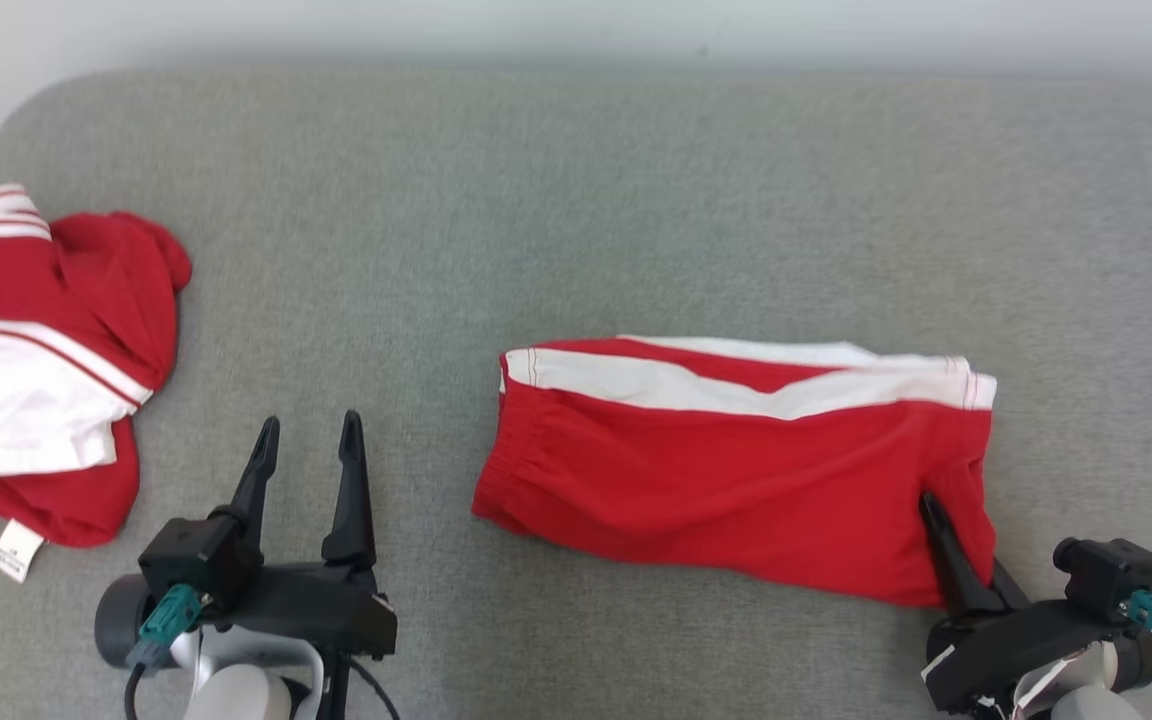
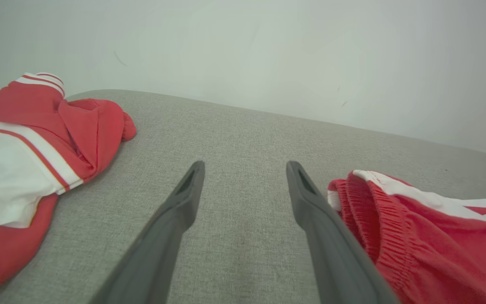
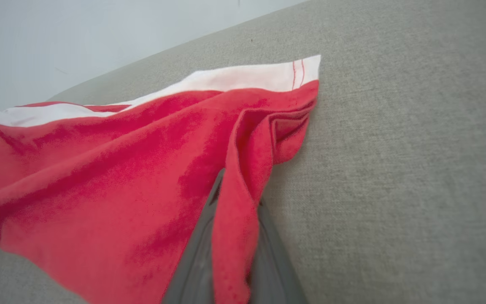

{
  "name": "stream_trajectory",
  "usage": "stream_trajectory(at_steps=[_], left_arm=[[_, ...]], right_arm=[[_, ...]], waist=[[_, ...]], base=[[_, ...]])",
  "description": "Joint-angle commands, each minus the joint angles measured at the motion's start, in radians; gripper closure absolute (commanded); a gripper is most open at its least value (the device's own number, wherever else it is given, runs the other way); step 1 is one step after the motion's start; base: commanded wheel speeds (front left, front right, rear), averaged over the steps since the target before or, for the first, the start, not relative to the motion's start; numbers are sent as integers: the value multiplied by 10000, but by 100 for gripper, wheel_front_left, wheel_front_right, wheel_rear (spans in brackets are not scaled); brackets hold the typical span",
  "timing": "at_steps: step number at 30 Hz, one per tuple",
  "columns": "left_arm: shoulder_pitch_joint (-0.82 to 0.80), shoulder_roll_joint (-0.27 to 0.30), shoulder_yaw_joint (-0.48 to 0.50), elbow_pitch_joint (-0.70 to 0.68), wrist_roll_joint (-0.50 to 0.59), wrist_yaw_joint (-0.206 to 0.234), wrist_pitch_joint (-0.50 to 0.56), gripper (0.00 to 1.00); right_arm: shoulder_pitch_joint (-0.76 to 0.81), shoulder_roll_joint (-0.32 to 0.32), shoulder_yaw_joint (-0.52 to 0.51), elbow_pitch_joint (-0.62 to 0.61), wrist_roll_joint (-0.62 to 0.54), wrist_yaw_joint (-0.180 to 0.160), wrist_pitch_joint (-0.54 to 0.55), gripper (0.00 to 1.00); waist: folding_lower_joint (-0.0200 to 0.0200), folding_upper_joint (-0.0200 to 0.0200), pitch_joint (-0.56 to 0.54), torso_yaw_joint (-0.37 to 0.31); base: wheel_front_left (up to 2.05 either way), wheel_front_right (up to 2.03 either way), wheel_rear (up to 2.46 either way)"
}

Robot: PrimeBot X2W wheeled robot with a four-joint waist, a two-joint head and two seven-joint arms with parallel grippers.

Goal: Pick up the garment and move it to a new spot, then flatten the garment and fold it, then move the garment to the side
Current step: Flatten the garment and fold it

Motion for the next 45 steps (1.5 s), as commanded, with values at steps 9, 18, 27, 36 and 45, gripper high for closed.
stream_trajectory(at_steps=[9,18,27,36,45], left_arm=[[444,242,-62,-231,-178,81,264,0],[298,187,-242,-444,-209,103,348,0],[179,137,-324,-443,-247,131,264,0],[-85,-2,-639,-321,-274,28,206,0],[-265,-135,-946,-135,-362,68,105,0]], right_arm=[[302,378,-1048,-206,-702,-4,83,100],[-278,521,-963,-295,-1130,-4,51,100],[-1016,1139,683,-1973,-1939,-4,489,100],[-1904,1588,2173,-1273,-1949,-4,1079,100],[-2624,1658,3268,95,-1129,-4,759,61]], waist=[[0,-1,-892,-500],[0,-1,-814,-399],[0,-1,-690,-161],[0,-1,-462,403],[0,-1,-284,769]], base=[[0,0,0],[0,0,0],[0,0,0],[0,0,0],[0,0,0]])
